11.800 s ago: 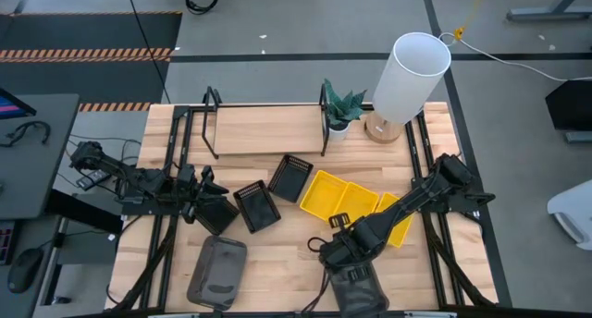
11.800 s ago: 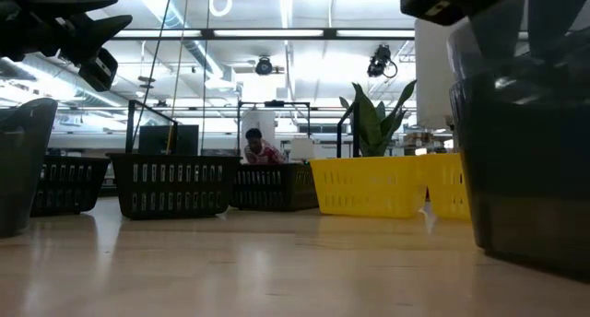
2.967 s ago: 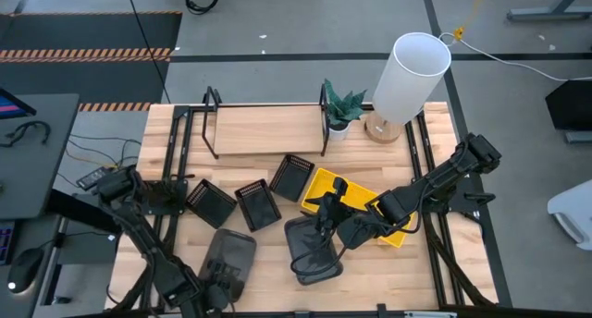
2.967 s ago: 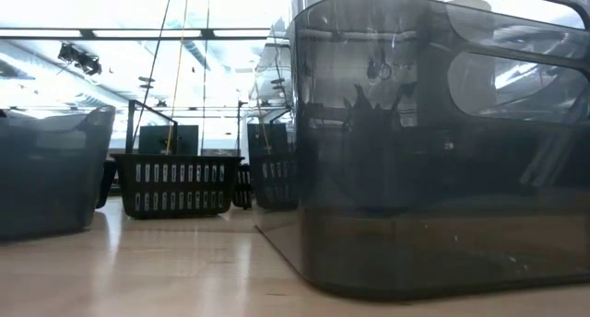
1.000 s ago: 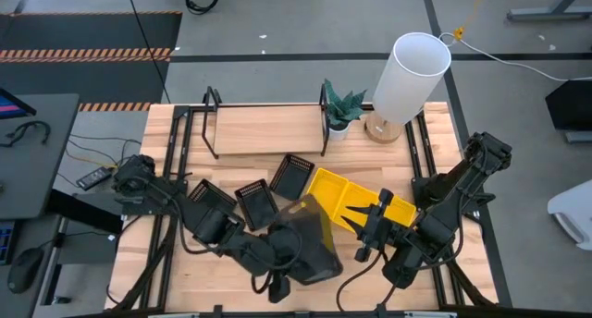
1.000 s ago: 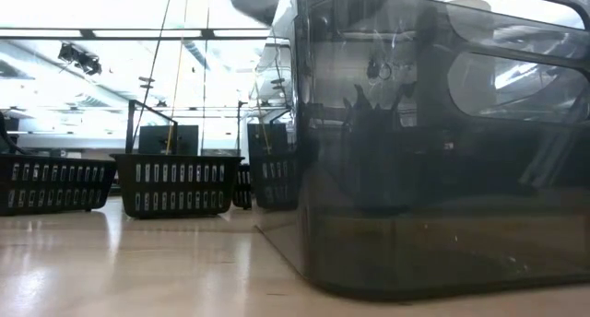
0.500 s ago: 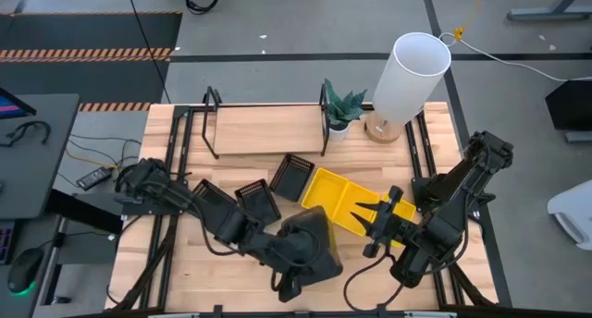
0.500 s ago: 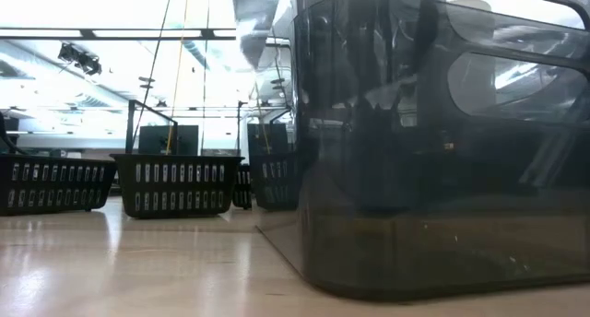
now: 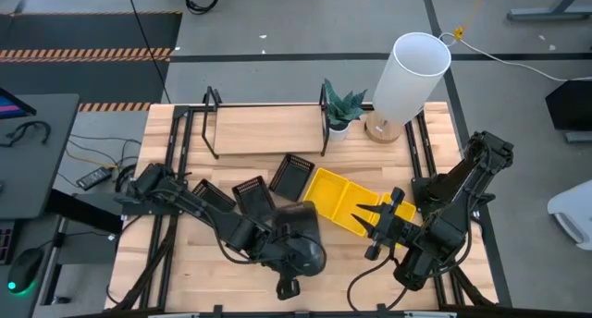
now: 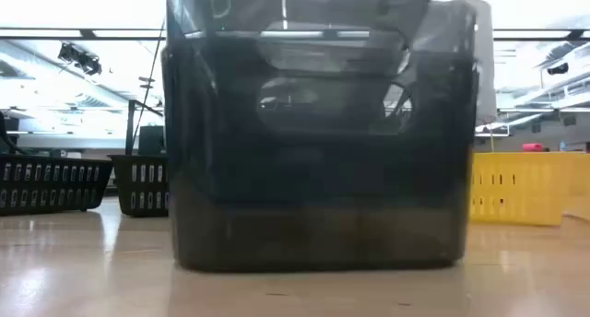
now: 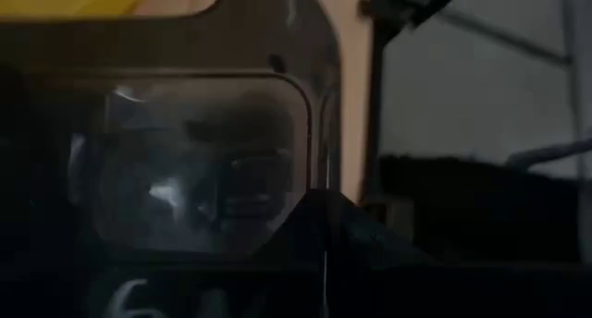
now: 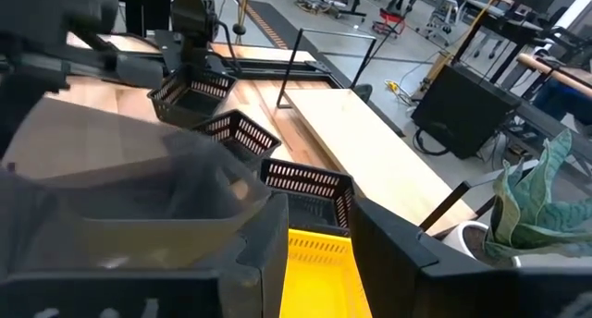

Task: Stack baskets on shelf by color
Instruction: Stack the gray bin on top of the stacked gray bin

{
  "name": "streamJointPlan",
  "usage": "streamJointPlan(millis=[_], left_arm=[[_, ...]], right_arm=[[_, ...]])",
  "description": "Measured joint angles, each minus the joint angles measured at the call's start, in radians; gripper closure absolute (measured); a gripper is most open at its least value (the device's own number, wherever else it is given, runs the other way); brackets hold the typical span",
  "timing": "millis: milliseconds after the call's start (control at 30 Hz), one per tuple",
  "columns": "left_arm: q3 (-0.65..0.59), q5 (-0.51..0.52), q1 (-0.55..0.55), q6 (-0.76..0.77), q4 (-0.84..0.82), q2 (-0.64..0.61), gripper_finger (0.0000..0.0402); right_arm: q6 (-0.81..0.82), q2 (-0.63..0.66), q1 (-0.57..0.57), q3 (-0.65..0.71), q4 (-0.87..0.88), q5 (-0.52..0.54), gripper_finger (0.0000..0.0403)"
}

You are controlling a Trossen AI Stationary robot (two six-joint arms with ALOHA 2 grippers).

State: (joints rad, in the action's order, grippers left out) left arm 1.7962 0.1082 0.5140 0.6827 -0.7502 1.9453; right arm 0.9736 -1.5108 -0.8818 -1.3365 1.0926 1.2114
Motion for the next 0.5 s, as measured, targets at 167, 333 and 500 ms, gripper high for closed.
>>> streamJointPlan(millis=[167,333,500], left_arm=[[0.001,-0.008,0.005,-0.013,-0.088,0.022,0.0396],[0.0,-0.004,0.008,-0.024,-0.163,0.043,0.0395],[0.0,0.002,0.021,-0.082,-0.163,0.052,0.0372]], right_arm=[[-0.004,0.0,0.0,0.0,-0.007,0.0,0.0281],[-0.005,0.0,0.0,0.0,-0.008,-0.004,0.0281],[-0.007,0.0,0.0,0.0,-0.009,-0.004,0.0281]])
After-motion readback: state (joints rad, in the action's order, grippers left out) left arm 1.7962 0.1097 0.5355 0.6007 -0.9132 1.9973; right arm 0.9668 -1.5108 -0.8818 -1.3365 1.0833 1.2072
